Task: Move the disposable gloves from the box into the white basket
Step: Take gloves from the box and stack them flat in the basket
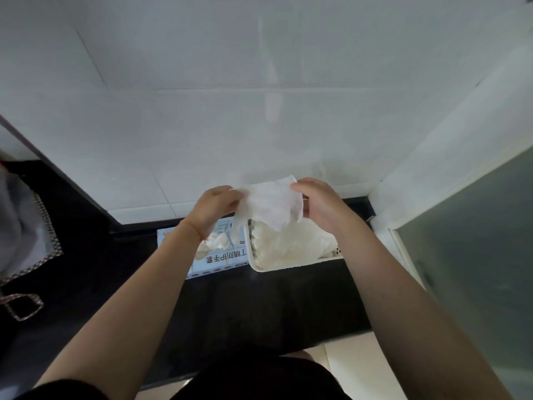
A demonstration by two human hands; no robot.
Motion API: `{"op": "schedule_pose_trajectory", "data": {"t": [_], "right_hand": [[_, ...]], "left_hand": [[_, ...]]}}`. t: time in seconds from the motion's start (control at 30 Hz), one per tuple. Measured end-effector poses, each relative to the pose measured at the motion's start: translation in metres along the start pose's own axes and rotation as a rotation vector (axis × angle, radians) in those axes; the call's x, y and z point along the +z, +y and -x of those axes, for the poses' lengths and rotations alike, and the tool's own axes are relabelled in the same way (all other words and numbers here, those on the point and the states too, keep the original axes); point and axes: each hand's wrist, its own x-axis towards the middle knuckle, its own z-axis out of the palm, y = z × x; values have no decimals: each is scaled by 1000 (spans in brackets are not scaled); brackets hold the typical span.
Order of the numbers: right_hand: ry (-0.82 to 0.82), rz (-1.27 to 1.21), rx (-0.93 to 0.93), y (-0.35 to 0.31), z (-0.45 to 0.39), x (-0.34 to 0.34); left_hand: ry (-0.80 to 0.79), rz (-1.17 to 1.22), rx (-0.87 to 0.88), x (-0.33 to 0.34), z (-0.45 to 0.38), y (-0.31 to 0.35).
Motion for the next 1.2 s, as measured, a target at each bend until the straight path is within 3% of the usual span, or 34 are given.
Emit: {"op": "schedule_pose_trajectory", "data": {"t": [0.07,0.13,0.23,0.33,0.47,0.53,0.63,0.7,0.97,1.2], "right_hand": [[-86,-56,40,2,-3,-13],[-117,-30,62,8,-10,-27],[37,125,150,31,-26,-48],[208,493,150,57,-39,-67],[89,732,84,82,-51,-86],[52,806,58,86,-55,-90],[55,838,44,88,-65,-96],[54,888,17,89,-70,-99],[-14,1391,-80,93,-72,-106],[-110,1510,-59,108,-74,-99]], "left_hand": [[-17,88,-68,7,-8,0],[-11,-21,-116,17,-22,0],[20,-438,-109,34,-49,-9],[68,-858,-99,57,-62,-28],[181,-1263,86,98,-54,-52],[200,-1292,273,115,-47,-66],[17,-1333,370,134,-44,-88],[-74,-1392,315,139,-46,-97],[-172,-1512,139,133,-57,-112],[-279,-1651,8,116,-59,-101]]}}
